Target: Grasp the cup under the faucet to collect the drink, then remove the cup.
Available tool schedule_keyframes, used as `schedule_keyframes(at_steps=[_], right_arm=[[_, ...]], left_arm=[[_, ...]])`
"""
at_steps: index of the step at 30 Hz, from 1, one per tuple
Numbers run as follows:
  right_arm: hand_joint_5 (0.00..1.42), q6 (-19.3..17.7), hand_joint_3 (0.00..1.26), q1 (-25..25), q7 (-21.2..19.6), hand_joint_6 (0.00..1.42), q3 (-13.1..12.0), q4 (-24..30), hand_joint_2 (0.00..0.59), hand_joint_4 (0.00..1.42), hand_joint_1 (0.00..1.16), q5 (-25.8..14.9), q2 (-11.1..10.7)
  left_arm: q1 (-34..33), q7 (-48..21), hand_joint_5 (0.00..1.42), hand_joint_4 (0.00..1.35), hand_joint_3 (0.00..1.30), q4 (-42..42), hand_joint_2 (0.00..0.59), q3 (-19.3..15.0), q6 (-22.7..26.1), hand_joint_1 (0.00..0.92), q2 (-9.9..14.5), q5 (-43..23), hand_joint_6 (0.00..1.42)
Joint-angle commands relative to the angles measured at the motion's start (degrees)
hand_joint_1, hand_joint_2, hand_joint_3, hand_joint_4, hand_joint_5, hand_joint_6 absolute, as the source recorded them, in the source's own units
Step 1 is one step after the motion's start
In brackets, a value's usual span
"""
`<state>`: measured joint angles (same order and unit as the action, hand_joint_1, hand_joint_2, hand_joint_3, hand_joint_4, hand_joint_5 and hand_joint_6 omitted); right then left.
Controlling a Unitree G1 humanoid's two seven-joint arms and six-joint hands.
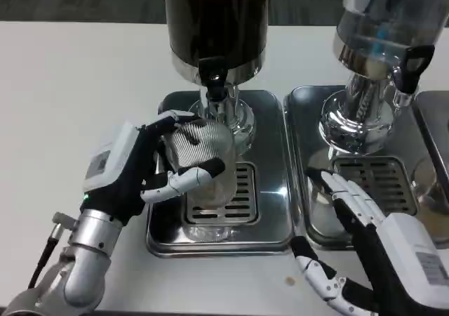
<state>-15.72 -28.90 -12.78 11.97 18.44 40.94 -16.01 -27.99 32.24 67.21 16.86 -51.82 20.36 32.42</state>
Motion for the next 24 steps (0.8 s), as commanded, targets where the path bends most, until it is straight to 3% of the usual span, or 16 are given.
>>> schedule_keyframes(at_steps=[1, 15, 24], right_arm=[[0.09, -0.63, 0.12, -0.51, -0.47, 0.32, -0.15, 0.99, 0.376, 0.10, 0.38, -0.17, 0.33], [0.09, -0.22, 0.12, 0.04, 0.18, 0.32, 0.15, 1.24, 0.384, 0.09, 0.37, -0.03, 0.60], [0.10, 0.69, 0.12, 0.47, 0.25, 0.34, 1.61, 1.39, 0.390, 0.10, 0.37, 1.36, 2.25]], left_arm=[[-2.29, -0.33, 0.98, 0.68, 0.60, 0.11, 0.113, 0.48, -0.01, 0.306, -0.55, 0.24, 1.29], [-2.79, -1.19, 0.97, 0.66, 0.57, 1.95, 0.112, 1.67, 2.77, 0.267, -0.96, 0.47, 1.25], [-2.82, -1.96, 0.93, 0.64, 0.56, 2.78, 0.106, 1.72, 2.94, 0.222, -0.36, 0.08, 1.20]])
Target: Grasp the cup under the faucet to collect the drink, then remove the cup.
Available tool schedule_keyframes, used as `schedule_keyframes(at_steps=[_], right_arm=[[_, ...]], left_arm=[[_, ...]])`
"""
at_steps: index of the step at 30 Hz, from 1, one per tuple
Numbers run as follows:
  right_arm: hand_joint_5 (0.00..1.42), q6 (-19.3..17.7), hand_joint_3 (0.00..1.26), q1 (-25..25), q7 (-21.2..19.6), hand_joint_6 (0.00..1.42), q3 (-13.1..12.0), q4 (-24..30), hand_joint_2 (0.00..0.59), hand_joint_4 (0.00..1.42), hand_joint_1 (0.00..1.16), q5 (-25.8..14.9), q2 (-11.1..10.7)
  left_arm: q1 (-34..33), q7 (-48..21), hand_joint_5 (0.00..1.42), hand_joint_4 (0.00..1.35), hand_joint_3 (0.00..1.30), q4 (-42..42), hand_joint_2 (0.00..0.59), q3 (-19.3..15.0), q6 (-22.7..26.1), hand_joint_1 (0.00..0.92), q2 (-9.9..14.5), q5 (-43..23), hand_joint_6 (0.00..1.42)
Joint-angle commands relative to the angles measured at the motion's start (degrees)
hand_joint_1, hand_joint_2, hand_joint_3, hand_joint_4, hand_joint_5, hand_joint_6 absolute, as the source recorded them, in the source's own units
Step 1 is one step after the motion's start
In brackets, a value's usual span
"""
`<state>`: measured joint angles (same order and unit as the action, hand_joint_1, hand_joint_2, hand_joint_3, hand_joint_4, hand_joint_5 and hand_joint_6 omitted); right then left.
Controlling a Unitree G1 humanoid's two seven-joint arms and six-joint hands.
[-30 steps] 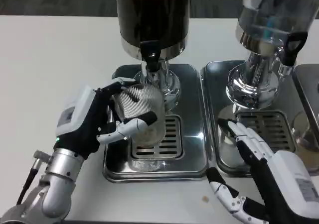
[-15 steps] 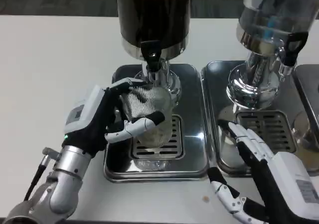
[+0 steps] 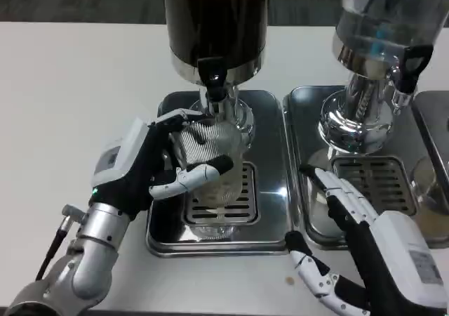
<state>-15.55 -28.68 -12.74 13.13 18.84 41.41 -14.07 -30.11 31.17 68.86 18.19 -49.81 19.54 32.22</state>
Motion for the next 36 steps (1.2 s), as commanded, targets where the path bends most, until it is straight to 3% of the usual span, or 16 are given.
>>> schedule_keyframes(at_steps=[1, 10, 20, 26, 31, 36], right_arm=[[0.10, 0.61, 0.12, 0.39, 0.24, 0.34, 0.47, 1.08, 0.390, 0.10, 0.37, 1.02, 0.32], [0.10, 0.70, 0.12, 1.10, 0.15, 0.34, 0.53, 0.67, 0.390, 0.10, 0.37, 1.15, 0.48], [0.10, 0.81, 0.13, 1.76, 0.31, 0.34, 0.85, 0.39, 0.390, 0.10, 0.37, 1.27, 0.37], [0.10, 0.66, 0.13, 2.43, 0.72, 0.35, 0.96, 0.03, 0.388, 0.10, 0.37, 1.06, 0.12], [0.10, 0.47, 0.13, 2.95, 0.55, 0.35, 0.78, -0.40, 0.381, 0.10, 0.37, 0.84, -0.02], [0.10, 0.42, 0.13, 3.15, 0.13, 0.34, 0.90, -0.93, 0.356, 0.09, 0.35, 0.80, 0.20]], left_arm=[[-0.71, -0.90, 0.93, 0.64, 0.54, 1.20, 0.105, 0.40, 0.98, 0.208, 0.49, 0.29, 1.18], [-0.94, -2.04, 0.70, 0.46, 0.37, 1.31, 0.071, 0.57, 1.65, 0.074, 1.06, 0.17, 0.95], [-0.86, -2.87, 0.57, 0.36, 0.25, 1.09, 0.065, 0.51, 1.09, 0.029, 1.59, -0.23, 0.82], [-0.10, -3.47, 0.47, 0.25, 0.10, 0.68, 0.058, -0.06, -0.02, 0.006, 1.98, -0.95, 0.74], [1.04, -2.52, 0.43, 0.21, 0.01, -0.80, 0.055, -1.23, -2.95, 0.000, 3.38, -1.59, 0.70], [2.90, -1.64, 0.43, 0.21, 0.00, -2.78, 0.054, -3.70, -6.88, 0.000, 5.94, -2.50, 0.70]])
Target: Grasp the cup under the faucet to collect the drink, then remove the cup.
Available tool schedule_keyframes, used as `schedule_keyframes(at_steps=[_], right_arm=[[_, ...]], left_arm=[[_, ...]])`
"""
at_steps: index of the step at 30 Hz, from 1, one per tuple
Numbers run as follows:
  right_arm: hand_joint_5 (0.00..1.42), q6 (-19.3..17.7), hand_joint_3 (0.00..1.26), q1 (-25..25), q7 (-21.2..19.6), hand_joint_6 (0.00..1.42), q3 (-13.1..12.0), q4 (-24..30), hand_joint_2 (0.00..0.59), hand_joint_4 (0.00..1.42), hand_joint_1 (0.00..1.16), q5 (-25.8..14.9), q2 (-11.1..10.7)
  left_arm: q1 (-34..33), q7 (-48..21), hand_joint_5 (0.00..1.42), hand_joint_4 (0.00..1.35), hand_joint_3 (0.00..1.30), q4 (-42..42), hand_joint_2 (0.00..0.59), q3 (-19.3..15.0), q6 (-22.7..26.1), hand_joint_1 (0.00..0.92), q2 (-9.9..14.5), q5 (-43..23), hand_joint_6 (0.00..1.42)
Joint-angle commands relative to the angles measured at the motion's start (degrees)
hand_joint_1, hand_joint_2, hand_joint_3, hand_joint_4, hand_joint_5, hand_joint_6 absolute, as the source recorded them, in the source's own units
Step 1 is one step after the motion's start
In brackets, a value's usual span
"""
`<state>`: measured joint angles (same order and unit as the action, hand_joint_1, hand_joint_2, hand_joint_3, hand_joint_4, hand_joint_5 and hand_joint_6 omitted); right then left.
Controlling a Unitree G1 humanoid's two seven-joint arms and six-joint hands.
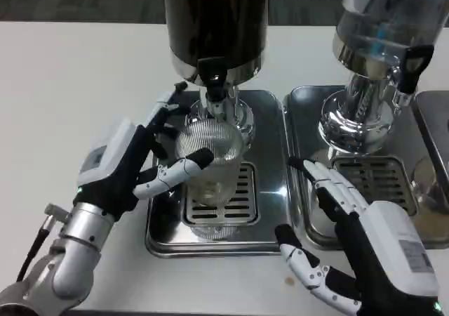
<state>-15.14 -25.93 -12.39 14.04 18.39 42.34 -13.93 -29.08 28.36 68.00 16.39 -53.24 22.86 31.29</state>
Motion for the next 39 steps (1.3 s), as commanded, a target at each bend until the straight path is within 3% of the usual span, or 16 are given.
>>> schedule_keyframes(at_steps=[1, 12, 15, 18, 20, 22, 26, 30, 36, 39], right_arm=[[0.10, -0.04, 0.13, 0.47, -0.24, 0.34, 0.00, -0.62, 0.353, 0.09, 0.35, -0.26, 0.12], [0.09, -0.24, 0.12, 1.07, -0.83, 0.31, 0.45, -1.49, 0.312, 0.08, 0.34, -0.32, 0.57], [0.09, -0.41, 0.12, 0.98, -0.89, 0.29, 0.47, -1.57, 0.302, 0.08, 0.33, -0.44, 0.58], [0.09, -0.52, 0.12, 1.09, -0.98, 0.28, 0.56, -1.64, 0.283, 0.07, 0.34, -0.47, 0.67], [0.09, -0.53, 0.12, 1.25, -0.87, 0.28, 0.56, -1.79, 0.280, 0.07, 0.34, -0.78, 0.77], [0.09, -0.62, 0.12, 1.31, -0.88, 0.28, 0.49, -1.94, 0.277, 0.07, 0.34, -0.99, 0.82], [0.09, -0.70, 0.12, 1.73, -0.88, 0.27, 0.32, -2.52, 0.265, 0.06, 0.33, -1.62, 0.97], [0.09, -0.43, 0.12, 1.92, -0.99, 0.27, 0.39, -2.85, 0.265, 0.06, 0.33, -1.83, 1.21], [0.07, -0.56, 0.12, 2.14, -1.23, 0.27, 0.40, -3.44, 0.250, 0.06, 0.32, -2.10, 1.74], [0.07, -0.64, 0.11, 2.15, -1.34, 0.27, 0.42, -3.89, 0.249, 0.06, 0.32, -2.34, 1.98]], left_arm=[[2.29, 1.08, 0.43, 0.21, 0.02, -2.29, 0.054, -2.41, -4.13, 0.000, 3.05, -1.90, 0.70], [8.67, -5.82, 0.50, 0.38, 0.32, -7.28, 0.114, -9.68, -11.21, 0.001, 8.18, -10.77, 0.72], [10.20, -13.27, 0.34, 0.35, 0.33, -8.69, 0.116, -12.71, -13.78, 0.000, 9.03, -18.97, 0.41], [11.02, -27.81, 0.21, 0.22, 0.26, -11.99, 0.113, -14.84, -12.97, 0.000, 9.42, -32.68, 0.25], [10.89, -40.79, 0.17, 0.18, 0.23, -15.24, 0.106, -16.31, -8.60, 0.000, 9.14, -43.56, 0.22], [10.12, -55.09, 0.16, 0.17, 0.23, -19.03, 0.100, -18.96, -1.00, 0.000, 8.48, -54.83, 0.21], [7.77, -73.40, 0.16, 0.18, 0.25, -23.39, 0.081, -22.89, 13.93, 0.000, 8.82, -65.91, 0.18], [4.21, -86.59, 0.12, 0.09, 0.17, -25.95, 0.080, -24.36, 31.04, 0.000, 10.16, -69.60, 0.14], [0.42, -94.88, 0.10, 0.05, 0.13, -28.00, 0.077, -25.73, 45.29, 0.000, 9.90, -68.87, 0.12], [-1.48, -97.25, 0.10, 0.04, 0.13, -28.16, 0.080, -25.96, 49.74, 0.000, 9.59, -68.37, 0.12]])
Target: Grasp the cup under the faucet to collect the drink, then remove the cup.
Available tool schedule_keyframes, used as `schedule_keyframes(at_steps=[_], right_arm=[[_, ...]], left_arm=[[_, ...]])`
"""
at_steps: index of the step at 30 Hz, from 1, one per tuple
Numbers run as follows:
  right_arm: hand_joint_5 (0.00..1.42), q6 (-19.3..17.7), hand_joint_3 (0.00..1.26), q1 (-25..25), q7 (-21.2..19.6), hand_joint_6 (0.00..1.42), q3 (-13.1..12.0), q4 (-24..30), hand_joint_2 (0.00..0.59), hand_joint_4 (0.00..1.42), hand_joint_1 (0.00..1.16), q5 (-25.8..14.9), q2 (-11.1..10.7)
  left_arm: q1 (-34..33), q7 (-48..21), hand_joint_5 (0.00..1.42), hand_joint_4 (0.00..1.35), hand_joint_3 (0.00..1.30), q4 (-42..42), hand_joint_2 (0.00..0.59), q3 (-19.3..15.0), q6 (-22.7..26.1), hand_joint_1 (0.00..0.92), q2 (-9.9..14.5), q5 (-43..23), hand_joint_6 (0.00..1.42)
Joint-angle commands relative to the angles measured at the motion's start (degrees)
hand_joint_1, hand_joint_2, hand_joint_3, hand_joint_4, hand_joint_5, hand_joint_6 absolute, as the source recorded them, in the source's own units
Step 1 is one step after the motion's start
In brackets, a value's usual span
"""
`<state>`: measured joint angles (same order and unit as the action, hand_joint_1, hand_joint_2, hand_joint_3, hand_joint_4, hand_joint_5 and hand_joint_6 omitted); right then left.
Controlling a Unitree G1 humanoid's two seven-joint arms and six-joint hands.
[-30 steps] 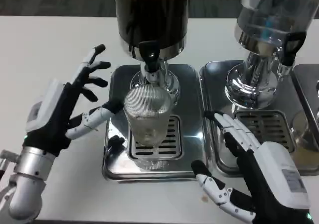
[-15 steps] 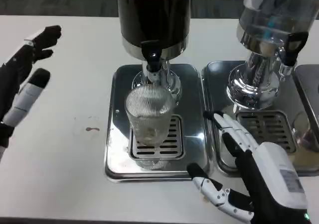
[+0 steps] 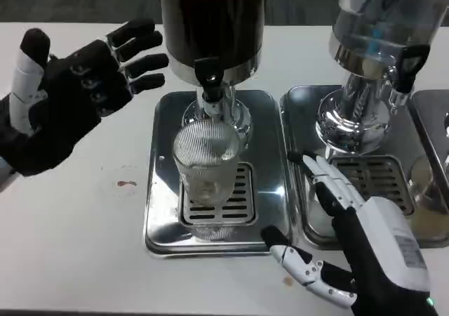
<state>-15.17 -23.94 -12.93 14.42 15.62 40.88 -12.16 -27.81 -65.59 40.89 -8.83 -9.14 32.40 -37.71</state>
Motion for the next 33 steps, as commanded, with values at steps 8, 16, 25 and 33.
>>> schedule_keyframes(at_steps=[8, 16, 25, 33], right_arm=[[0.07, -0.58, 0.11, -0.07, -1.39, 0.26, 0.27, -1.67, 0.248, 0.06, 0.32, -1.09, 0.93], [0.07, -0.55, 0.11, 0.16, -1.32, 0.26, 0.57, -1.95, 0.248, 0.06, 0.32, -1.79, 1.25], [0.07, -0.57, 0.11, 0.30, -1.66, 0.26, 0.81, -2.48, 0.248, 0.06, 0.32, -1.87, 1.36], [0.07, -1.58, 0.11, -0.16, -1.35, 0.26, -0.12, -2.71, 0.244, 0.06, 0.32, -3.56, 0.31]], left_arm=[[-7.47, -5.84, 0.10, 0.04, 0.13, -0.20, 0.085, -2.05, 12.76, 0.000, -0.72, 1.70, 0.11], [-10.03, -6.14, 0.14, 0.08, 0.18, 0.75, 0.093, -2.84, 14.63, 0.000, -1.28, 4.07, 0.12], [-11.54, -6.89, 0.14, 0.08, 0.18, 2.02, 0.097, -2.40, 14.43, 0.000, -2.82, 6.51, 0.12], [-11.58, -6.32, 0.14, 0.08, 0.18, 1.25, 0.097, -2.16, 14.35, 0.000, -4.89, 8.06, 0.12]])
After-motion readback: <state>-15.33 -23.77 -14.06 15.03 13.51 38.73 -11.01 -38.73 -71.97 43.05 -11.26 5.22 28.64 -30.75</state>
